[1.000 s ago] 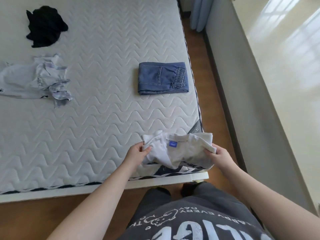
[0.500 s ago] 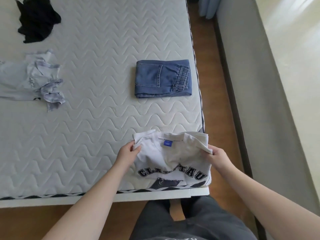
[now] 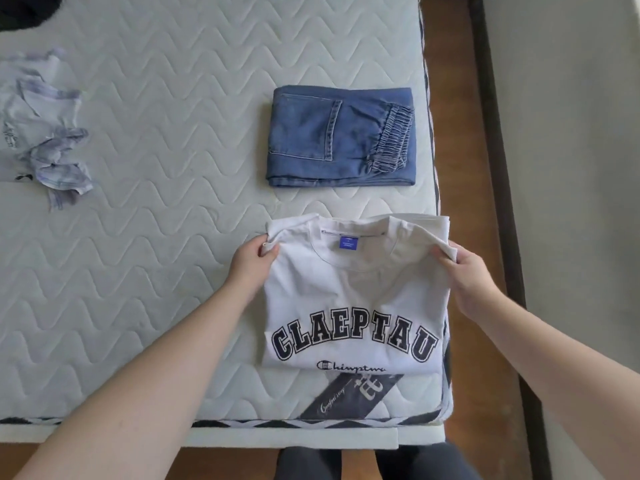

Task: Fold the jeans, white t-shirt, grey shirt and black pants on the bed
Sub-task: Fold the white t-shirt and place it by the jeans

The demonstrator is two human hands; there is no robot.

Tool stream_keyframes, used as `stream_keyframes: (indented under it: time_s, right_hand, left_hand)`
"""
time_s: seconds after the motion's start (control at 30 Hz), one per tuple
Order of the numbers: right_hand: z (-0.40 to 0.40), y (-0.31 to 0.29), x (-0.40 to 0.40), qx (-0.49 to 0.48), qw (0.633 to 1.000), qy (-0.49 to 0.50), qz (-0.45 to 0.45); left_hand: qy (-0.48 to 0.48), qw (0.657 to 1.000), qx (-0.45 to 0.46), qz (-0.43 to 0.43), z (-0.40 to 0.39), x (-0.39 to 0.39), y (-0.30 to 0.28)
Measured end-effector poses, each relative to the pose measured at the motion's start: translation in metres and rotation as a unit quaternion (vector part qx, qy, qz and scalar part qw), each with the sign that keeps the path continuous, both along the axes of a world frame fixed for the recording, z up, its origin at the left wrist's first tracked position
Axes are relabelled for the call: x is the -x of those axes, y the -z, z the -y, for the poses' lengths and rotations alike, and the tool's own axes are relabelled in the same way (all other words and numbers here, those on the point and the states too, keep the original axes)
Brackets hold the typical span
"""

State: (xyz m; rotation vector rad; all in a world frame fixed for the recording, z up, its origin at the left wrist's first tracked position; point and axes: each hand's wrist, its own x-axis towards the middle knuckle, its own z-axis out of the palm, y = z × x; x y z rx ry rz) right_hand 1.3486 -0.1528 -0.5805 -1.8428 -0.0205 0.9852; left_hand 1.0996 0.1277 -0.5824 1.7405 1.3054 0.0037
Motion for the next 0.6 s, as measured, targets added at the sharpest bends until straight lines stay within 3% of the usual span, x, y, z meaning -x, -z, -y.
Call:
stream_keyframes:
  time_s: [0.2, 0.37, 0.5, 0.6]
  right_hand:
    - [-0.026, 0.064, -0.037, 0.044, 0.999, -0.005, 0.003]
    - [-0.039, 0.094, -0.063, 0.075, 0.995, 0.022, -0.066]
    - [-0.048, 0.099, -0.071, 0.081, 0.996, 0.028, -0.018]
    - [-0.049, 0.094, -0.068, 0.039, 0.999, 0.014, 0.020]
  left_hand:
    - [-0.059, 0.993, 0.103, 0.015, -0.031, -0.030, 0.062]
    - [-0.159, 0.955, 0.247, 0.051, -0.061, -0.054, 0.087]
    - [-0.120, 0.967, 0.215, 0.064, -0.074, -0.067, 0.094]
    - [-0.130, 0.966, 0.178, 0.132, -0.077, -0.064, 0.092]
